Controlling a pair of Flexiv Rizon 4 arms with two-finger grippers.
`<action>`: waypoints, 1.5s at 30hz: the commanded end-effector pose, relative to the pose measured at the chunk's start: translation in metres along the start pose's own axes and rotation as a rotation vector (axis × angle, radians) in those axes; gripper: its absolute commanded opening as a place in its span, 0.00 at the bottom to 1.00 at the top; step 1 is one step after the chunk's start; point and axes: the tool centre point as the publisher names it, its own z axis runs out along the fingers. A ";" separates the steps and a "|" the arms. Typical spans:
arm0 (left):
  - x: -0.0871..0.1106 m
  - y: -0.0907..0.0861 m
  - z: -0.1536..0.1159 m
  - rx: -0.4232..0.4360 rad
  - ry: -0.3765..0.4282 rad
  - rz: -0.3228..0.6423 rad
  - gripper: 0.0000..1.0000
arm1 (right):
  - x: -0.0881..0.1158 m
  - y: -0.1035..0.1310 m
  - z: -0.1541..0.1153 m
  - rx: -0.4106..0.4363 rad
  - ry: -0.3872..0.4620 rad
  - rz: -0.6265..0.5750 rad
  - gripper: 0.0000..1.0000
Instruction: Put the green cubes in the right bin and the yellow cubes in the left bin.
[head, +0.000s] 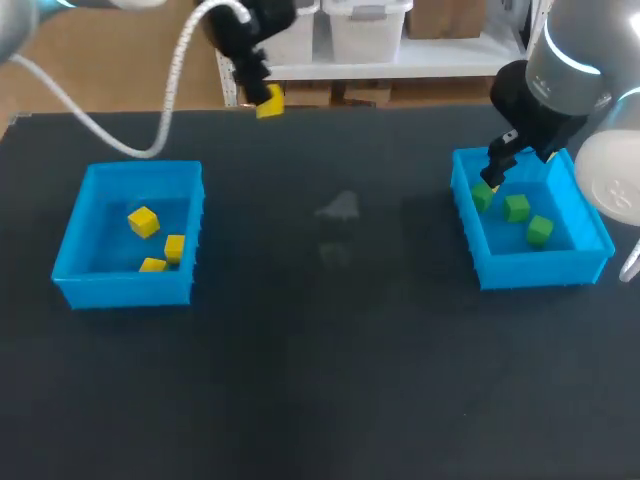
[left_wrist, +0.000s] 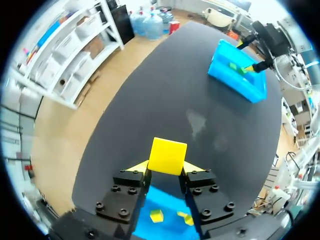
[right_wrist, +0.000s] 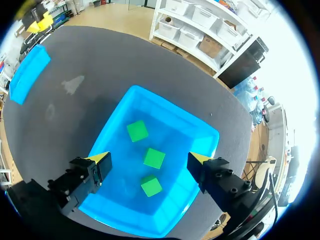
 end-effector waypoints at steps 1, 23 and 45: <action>0.106 -0.007 -0.005 -0.141 -0.203 -0.036 0.00 | 0.001 0.000 -0.001 0.002 -0.003 0.001 1.00; 0.253 -0.019 0.018 -0.122 -0.177 -0.305 0.00 | 0.001 0.000 -0.001 0.002 -0.003 0.001 1.00; 0.202 -0.019 0.029 -0.096 -0.296 -0.414 1.00 | 0.001 0.000 -0.001 0.002 -0.003 0.001 1.00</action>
